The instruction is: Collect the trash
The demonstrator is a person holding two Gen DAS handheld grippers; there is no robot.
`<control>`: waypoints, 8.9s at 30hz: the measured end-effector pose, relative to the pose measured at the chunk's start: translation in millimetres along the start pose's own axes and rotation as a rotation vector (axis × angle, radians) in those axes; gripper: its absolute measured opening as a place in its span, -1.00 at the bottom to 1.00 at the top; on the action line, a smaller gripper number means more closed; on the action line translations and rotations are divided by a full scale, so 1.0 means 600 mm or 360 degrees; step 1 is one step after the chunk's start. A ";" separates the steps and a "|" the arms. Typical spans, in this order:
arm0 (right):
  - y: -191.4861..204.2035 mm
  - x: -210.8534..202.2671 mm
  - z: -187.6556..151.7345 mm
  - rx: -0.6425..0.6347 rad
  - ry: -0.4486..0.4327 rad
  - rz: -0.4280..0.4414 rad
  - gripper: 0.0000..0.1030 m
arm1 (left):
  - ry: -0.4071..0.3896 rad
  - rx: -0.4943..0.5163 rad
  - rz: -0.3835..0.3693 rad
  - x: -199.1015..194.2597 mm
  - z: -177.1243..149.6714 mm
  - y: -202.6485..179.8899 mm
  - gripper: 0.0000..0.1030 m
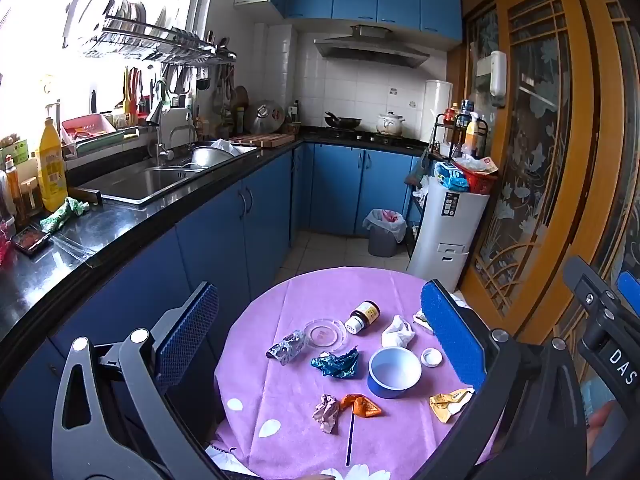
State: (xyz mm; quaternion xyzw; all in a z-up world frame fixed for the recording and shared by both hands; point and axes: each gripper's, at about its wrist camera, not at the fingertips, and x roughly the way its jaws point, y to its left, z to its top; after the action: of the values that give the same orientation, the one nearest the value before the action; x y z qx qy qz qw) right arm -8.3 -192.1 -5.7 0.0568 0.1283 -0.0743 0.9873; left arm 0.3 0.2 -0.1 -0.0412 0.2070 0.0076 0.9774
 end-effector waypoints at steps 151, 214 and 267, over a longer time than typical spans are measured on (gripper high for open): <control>-0.025 0.120 -0.065 0.0044 0.0498 0.0027 0.88 | 0.0601 0.0007 -0.0047 0.166 -0.081 0.004 0.94; -0.046 0.321 -0.281 -0.0033 0.1403 0.0074 -0.85 | 0.1285 0.0115 0.0024 0.372 -0.196 0.018 -0.66; -0.518 0.370 -0.246 0.0502 0.1096 -0.0517 -0.84 | 0.0967 0.0857 -0.0606 0.443 -0.209 -0.687 -0.66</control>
State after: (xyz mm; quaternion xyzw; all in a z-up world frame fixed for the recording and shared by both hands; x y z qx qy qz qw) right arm 117.5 -507.7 -234.3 0.2080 0.4455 -0.2246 0.8413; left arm 206.0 -421.4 -190.1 0.1770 0.4679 -0.2391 0.8322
